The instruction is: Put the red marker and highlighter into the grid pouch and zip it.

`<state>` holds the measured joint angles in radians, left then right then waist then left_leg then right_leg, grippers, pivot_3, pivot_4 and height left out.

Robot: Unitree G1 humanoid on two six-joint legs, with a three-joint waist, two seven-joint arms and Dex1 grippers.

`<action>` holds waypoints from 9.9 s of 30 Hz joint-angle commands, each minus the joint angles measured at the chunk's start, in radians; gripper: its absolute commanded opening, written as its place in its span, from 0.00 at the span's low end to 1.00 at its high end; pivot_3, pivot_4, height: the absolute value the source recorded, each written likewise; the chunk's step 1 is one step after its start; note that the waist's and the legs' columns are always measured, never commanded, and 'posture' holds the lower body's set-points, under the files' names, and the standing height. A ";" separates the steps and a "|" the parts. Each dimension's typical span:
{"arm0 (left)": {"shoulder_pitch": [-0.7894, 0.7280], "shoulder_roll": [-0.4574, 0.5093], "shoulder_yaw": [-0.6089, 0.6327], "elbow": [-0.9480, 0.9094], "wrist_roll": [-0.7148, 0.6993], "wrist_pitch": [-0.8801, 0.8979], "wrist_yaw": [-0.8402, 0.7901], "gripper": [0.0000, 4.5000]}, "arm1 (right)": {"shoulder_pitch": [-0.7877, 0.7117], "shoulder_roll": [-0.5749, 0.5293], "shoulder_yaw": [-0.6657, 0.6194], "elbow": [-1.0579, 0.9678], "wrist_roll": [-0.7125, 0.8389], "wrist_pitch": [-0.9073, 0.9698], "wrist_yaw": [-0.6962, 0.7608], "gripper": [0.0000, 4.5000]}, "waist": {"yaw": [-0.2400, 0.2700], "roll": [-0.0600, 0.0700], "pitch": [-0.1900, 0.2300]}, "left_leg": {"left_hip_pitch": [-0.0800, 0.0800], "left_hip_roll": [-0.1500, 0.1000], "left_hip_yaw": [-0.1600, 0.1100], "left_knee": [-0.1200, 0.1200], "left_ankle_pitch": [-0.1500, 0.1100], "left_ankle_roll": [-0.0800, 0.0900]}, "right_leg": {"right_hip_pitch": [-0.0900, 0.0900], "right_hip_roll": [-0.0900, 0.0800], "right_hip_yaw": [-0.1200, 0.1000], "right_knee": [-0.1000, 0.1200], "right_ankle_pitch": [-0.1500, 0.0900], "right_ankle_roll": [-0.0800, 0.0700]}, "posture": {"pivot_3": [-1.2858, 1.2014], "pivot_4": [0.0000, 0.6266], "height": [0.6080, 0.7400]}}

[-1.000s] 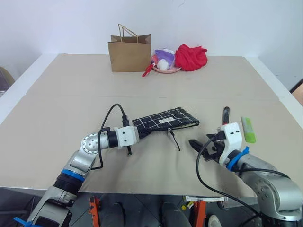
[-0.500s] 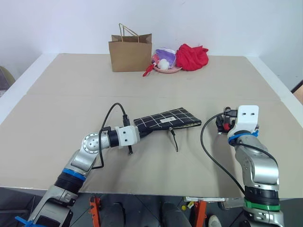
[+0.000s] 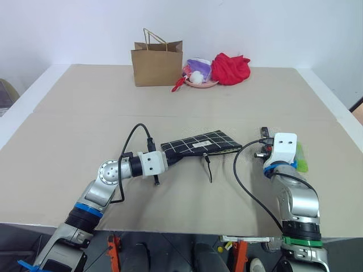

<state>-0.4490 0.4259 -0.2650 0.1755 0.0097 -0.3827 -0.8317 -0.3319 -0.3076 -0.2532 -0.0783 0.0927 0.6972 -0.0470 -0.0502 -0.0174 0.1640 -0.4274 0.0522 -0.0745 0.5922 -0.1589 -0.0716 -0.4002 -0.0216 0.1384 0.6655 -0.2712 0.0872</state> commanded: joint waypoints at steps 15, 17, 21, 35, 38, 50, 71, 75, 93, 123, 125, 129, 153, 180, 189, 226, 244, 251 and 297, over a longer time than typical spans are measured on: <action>-0.016 -0.002 0.029 -0.017 -0.021 0.000 0.008 0.00 | 0.146 -0.273 -0.133 -0.436 0.325 0.172 0.454 0.13 | 0.000 0.004 0.002 | -0.001 0.000 0.000 0.000 0.000 0.000 | 0.000 0.000 0.000 0.000 -0.001 0.001 | 0.52 0.24 1.00; -0.022 -0.006 0.027 -0.008 -0.023 -0.003 0.006 0.00 | 0.178 -0.332 -0.165 -0.493 0.429 0.200 0.556 0.13 | 0.001 0.004 0.002 | 0.000 0.000 0.000 0.000 0.000 0.000 | 0.000 0.000 0.000 0.000 -0.001 0.001 | 0.52 0.24 1.00; -0.027 -0.011 0.025 0.000 -0.024 -0.006 0.004 0.00 | 0.264 -0.387 -0.166 -0.563 0.542 0.247 0.648 0.13 | -0.001 0.003 0.002 | 0.000 0.000 0.000 0.000 0.000 0.000 | 0.000 0.000 0.000 0.000 -0.001 0.001 | 0.52 0.24 1.00; -0.026 -0.009 0.024 0.002 -0.024 -0.006 -0.002 0.00 | 0.439 -0.480 -0.188 -0.568 0.616 0.195 0.749 0.13 | 0.000 0.003 0.002 | 0.000 0.000 0.000 0.002 0.000 0.000 | 0.001 0.000 0.000 0.000 -0.001 0.002 | 0.52 0.24 1.00; -0.025 -0.008 0.023 0.004 -0.023 -0.007 -0.005 0.00 | 0.416 -0.476 -0.193 -0.559 0.642 0.195 0.745 0.13 | 0.001 0.003 0.003 | 0.000 0.000 0.000 0.003 0.000 0.000 | 0.001 0.000 0.000 0.000 0.000 0.002 | 0.52 0.24 1.00; -0.017 -0.014 0.016 -0.005 -0.017 -0.007 -0.001 0.00 | 0.398 -0.496 -0.178 -0.528 0.646 0.199 0.722 0.13 | 0.002 0.002 0.003 | -0.001 0.000 0.000 0.003 0.000 0.000 | 0.001 0.000 0.000 -0.001 -0.001 0.002 | 0.52 0.24 1.00; -0.001 -0.021 -0.008 -0.011 0.001 -0.032 -0.003 0.00 | 0.235 -0.516 -0.031 -0.474 0.610 0.289 0.645 0.13 | 0.002 0.002 0.003 | -0.001 0.000 0.000 0.003 0.000 0.000 | 0.001 0.000 0.000 -0.001 0.000 0.002 | 0.52 0.24 1.00; 0.000 -0.027 -0.011 -0.013 0.004 -0.033 -0.001 0.00 | 0.183 -0.510 0.019 -0.440 0.584 0.347 0.595 0.13 | 0.002 0.003 0.003 | -0.001 0.000 0.000 0.003 0.000 0.000 | 0.001 0.000 0.000 -0.001 0.000 0.002 | 0.52 0.24 1.00; 0.004 -0.040 0.010 -0.025 -0.029 0.004 0.006 0.00 | 0.062 -0.426 -0.117 -0.470 0.708 0.504 0.496 0.98 | 0.004 0.003 0.003 | -0.002 0.000 0.000 0.003 0.000 0.000 | 0.000 0.000 0.000 -0.001 0.000 0.002 | 0.52 0.24 1.00; 0.017 -0.129 0.096 -0.164 -0.257 0.352 0.022 0.00 | 0.203 -0.146 -0.147 -0.204 0.105 0.094 0.015 0.98 | 0.000 0.004 0.002 | -0.001 -0.001 -0.001 0.003 0.000 0.000 | 0.001 -0.001 0.000 -0.001 0.001 0.002 | 0.52 0.24 1.00; 0.022 -0.110 0.076 -0.161 -0.221 0.302 0.001 0.00 | 0.201 -0.135 -0.156 -0.201 0.109 0.098 0.012 0.98 | 0.000 0.004 0.002 | -0.001 -0.001 -0.001 0.003 0.000 0.000 | 0.001 -0.001 0.000 -0.001 0.001 0.002 | 0.52 0.24 1.00; 0.020 -0.120 0.095 -0.169 -0.268 0.353 -0.003 0.00 | 0.191 -0.127 -0.160 -0.182 0.114 0.095 0.023 0.82 | 0.000 0.004 0.002 | -0.001 -0.001 -0.001 0.003 0.000 0.000 | 0.001 -0.001 0.000 -0.001 0.001 0.002 | 0.52 0.24 1.00; -0.008 -0.063 0.052 -0.085 -0.066 0.186 0.024 0.00 | 0.168 -0.370 -0.158 -0.419 0.403 0.193 0.480 0.22 | 0.000 0.005 0.002 | -0.001 -0.001 -0.001 0.002 0.000 0.000 | 0.001 0.000 0.000 -0.001 0.000 0.002 | 0.52 0.24 1.00; -0.004 -0.064 0.030 -0.102 -0.027 0.228 0.036 0.00 | 0.266 -0.601 -0.144 -0.524 0.721 0.302 0.762 0.22 | 0.001 0.003 0.003 | -0.001 -0.001 -0.002 0.006 -0.001 0.001 | 0.002 -0.001 -0.001 -0.001 0.001 0.002 | 0.52 0.24 1.00; 0.013 -0.067 0.028 -0.122 -0.035 0.238 0.036 0.00 | 0.224 -0.596 -0.104 -0.475 0.685 0.294 0.723 0.22 | 0.002 0.003 0.003 | -0.002 -0.001 -0.002 0.005 -0.001 0.001 | 0.001 -0.001 -0.001 -0.001 0.000 0.003 | 0.52 0.24 1.00; 0.028 -0.082 0.024 -0.141 -0.033 0.252 0.039 0.00 | 0.239 -0.625 -0.081 -0.428 0.625 0.266 0.757 0.22 | 0.002 0.003 0.003 | -0.002 -0.001 -0.002 0.006 -0.001 0.001 | 0.001 -0.001 -0.001 -0.001 0.000 0.003 | 0.52 0.24 1.00; 0.053 -0.099 0.001 -0.167 -0.035 0.258 0.035 0.00 | 0.038 -0.636 0.107 -0.320 0.542 0.320 0.756 0.22 | 0.001 0.003 0.003 | -0.002 -0.001 -0.002 0.006 -0.001 0.001 | 0.001 -0.001 -0.001 -0.001 0.000 0.003 | 0.52 0.24 1.00; 0.050 -0.102 -0.002 -0.164 -0.039 0.261 0.034 0.00 | -0.077 -0.597 0.182 -0.278 0.533 0.394 0.728 0.22 | 0.002 0.003 0.003 | -0.002 -0.001 -0.002 0.005 -0.001 0.001 | 0.001 -0.001 -0.001 -0.001 0.000 0.003 | 0.52 0.24 1.00; 0.070 -0.099 -0.008 -0.211 -0.057 0.271 0.012 0.00 | -0.095 -0.389 0.172 -0.228 0.401 0.231 0.612 0.01 | 0.001 0.004 0.003 | -0.002 -0.001 -0.002 0.005 -0.001 0.002 | 0.001 -0.001 -0.001 -0.001 0.001 0.002 | 0.52 0.24 1.00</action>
<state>-0.3809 0.3303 -0.2708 0.0165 -0.0220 -0.1088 -0.8155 -0.4062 -0.6967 -0.0753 -0.2899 0.4942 0.9393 0.5630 -0.0493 -0.0138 0.1670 -0.4298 0.0509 -0.0763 0.5974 -0.1595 -0.0700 -0.3994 -0.0224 0.1375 0.6646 -0.2703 0.0898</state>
